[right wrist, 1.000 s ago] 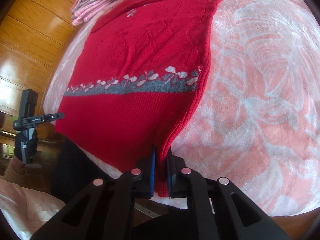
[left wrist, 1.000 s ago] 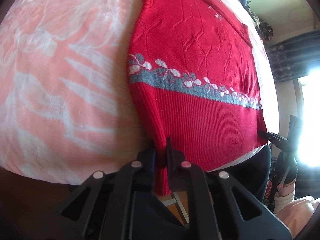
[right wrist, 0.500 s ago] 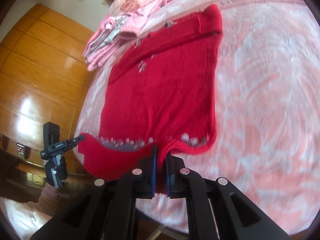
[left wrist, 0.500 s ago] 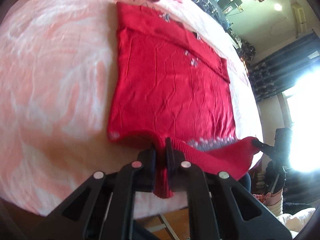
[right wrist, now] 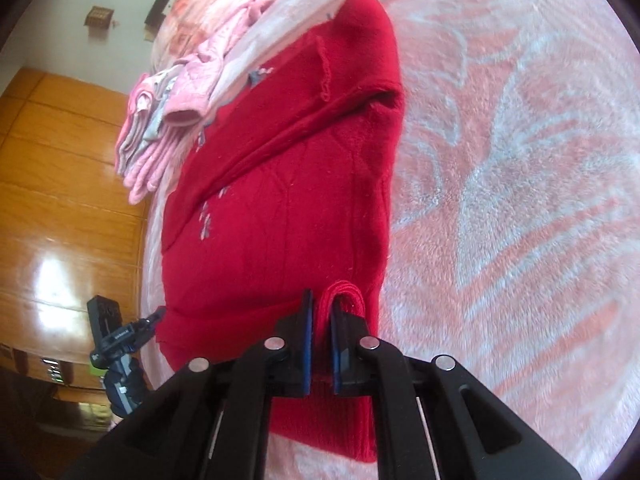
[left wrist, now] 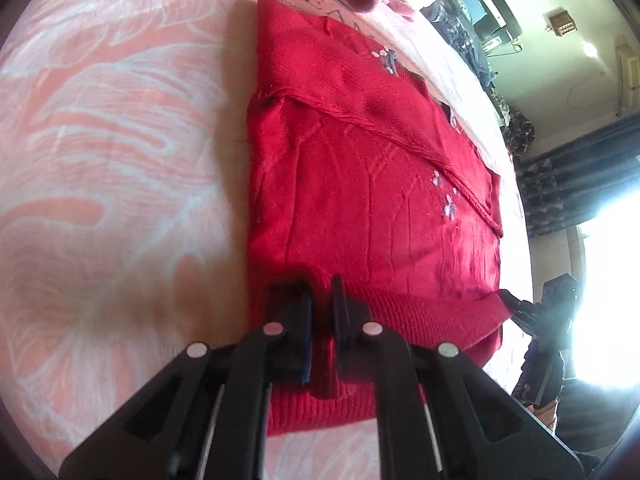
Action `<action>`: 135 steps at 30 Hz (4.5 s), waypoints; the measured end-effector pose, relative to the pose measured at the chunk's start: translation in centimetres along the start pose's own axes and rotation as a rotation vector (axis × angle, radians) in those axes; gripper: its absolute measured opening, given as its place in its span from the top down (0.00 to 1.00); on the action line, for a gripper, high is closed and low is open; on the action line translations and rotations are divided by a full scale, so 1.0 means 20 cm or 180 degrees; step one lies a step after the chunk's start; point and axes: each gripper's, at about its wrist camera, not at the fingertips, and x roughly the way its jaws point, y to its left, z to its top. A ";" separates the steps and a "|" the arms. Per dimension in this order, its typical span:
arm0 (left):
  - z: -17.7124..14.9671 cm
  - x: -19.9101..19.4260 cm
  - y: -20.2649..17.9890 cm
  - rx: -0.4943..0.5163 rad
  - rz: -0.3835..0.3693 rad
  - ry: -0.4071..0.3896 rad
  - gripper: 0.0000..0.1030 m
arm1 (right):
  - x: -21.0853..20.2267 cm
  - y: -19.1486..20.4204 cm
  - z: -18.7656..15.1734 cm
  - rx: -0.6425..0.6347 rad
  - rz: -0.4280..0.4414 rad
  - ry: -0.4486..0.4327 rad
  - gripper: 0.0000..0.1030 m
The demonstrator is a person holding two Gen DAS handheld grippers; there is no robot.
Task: Fold small clothes
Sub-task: 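Grasp the hem with both tools and fold it up toward the collar, then close both tools on the folded hem edge of the sweater, then lift the hem edge with both tools and fold it over toward the collar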
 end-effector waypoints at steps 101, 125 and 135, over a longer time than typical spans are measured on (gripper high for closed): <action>0.54 -0.33 -0.56 0.1120 0.0616 -0.1570 0.97 | -0.25 0.68 0.51 -0.1555 -0.0931 -0.1076 0.96; 1.17 0.47 -0.39 0.0928 0.1569 -0.0873 0.94 | 0.36 0.31 1.17 -0.0767 -0.1537 -0.0627 0.95; 1.13 0.36 -0.35 0.0634 0.1610 -0.1004 0.65 | 0.27 0.32 1.12 -0.0694 -0.1446 -0.0747 0.79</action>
